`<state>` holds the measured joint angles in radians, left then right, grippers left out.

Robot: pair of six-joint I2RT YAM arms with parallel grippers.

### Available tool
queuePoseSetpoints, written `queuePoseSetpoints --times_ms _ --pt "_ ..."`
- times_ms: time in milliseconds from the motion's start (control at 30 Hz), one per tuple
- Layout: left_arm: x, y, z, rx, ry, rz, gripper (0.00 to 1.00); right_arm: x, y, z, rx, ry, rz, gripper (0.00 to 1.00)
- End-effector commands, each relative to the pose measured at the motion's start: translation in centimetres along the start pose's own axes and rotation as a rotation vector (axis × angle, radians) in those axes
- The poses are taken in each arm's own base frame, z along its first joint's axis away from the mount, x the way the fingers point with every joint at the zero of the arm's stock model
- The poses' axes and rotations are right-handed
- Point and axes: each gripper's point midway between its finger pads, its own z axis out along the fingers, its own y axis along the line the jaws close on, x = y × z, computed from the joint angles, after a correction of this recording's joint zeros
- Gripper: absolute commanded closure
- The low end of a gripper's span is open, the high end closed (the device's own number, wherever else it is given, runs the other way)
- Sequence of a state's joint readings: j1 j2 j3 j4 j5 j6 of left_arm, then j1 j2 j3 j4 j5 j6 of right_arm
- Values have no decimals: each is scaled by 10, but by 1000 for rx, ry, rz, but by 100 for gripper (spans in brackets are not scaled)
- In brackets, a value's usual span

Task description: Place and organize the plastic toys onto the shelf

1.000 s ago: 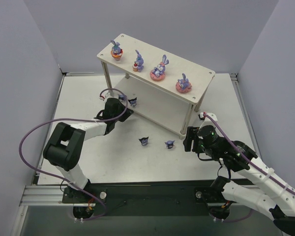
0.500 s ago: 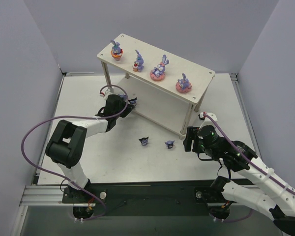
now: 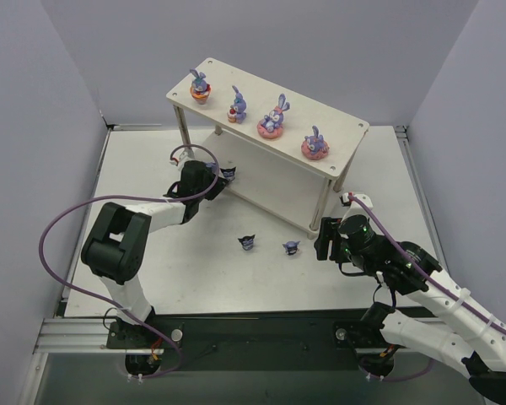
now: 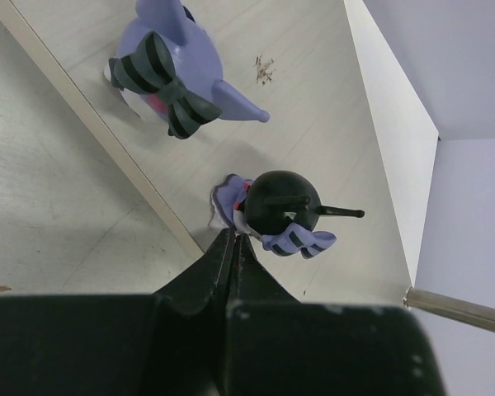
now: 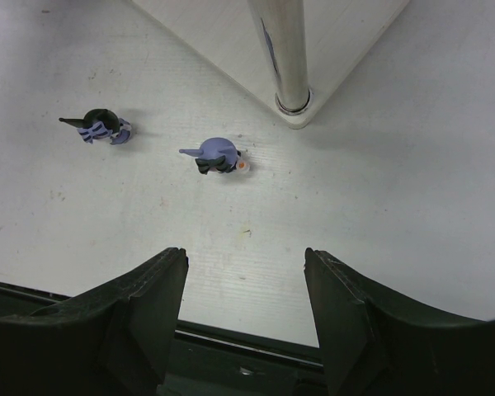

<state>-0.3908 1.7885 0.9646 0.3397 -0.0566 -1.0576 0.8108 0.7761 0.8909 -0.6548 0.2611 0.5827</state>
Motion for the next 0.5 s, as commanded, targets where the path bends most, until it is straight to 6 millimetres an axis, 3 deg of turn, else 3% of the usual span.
queuePoseSetpoints --times_ms 0,467 --pt "-17 -12 3 24 -46 19 100 0 -6 2 31 -5 -7 40" --pt "-24 -8 15 3 -63 26 100 -1 -6 1 31 -7 -13 40"
